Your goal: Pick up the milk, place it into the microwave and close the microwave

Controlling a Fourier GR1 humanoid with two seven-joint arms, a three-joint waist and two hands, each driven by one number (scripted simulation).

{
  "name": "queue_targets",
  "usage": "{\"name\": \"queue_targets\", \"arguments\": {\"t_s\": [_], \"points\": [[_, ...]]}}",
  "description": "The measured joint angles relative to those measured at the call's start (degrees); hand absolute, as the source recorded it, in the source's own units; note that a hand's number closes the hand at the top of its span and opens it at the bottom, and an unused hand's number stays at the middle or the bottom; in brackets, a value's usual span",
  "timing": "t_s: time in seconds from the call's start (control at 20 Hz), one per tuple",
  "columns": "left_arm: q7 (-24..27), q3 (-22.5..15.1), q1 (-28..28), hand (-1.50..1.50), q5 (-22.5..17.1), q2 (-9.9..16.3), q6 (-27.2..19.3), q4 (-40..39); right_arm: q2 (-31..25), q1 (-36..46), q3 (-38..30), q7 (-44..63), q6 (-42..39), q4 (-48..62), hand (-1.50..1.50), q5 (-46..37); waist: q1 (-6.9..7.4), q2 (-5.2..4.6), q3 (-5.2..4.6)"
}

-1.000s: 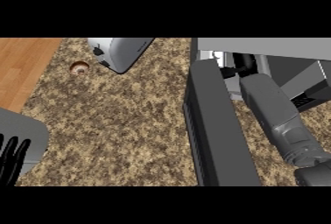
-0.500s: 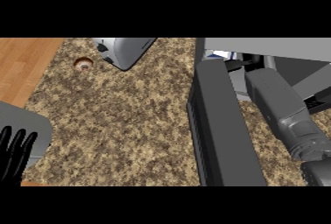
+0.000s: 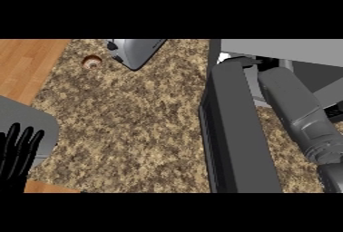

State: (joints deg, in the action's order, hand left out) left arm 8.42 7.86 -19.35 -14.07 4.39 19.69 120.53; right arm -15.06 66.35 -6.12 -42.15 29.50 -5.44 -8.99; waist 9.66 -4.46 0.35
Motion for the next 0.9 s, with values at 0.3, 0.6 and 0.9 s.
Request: {"name": "queue_targets", "arguments": {"t_s": [0.3,0.6,0.9], "points": [[-0.5,-1.0,1.3,-1.5,1.5,0.2,-0.1,-0.4,-0.1,0.5,1.6,1.2,4.6,2.3,-1.5,-2.4,0.95,-0.47,0.02],[-0.7,-2.7,2.3,-1.5,3.0,-0.1,-0.2,-0.9,1.3,0.6,-0.1,1.4,-2.7,3.4,-1.5,-1.0,0.91,-0.51,0.29],[-1.0,-4.1,3.2,-1.5,4.5,-0.7,-0.7,-1.2,2.2,0.8,-1.7,1.2,-7.5,3.8,-1.5,0.2,0.55,-0.25,0.27]]}}
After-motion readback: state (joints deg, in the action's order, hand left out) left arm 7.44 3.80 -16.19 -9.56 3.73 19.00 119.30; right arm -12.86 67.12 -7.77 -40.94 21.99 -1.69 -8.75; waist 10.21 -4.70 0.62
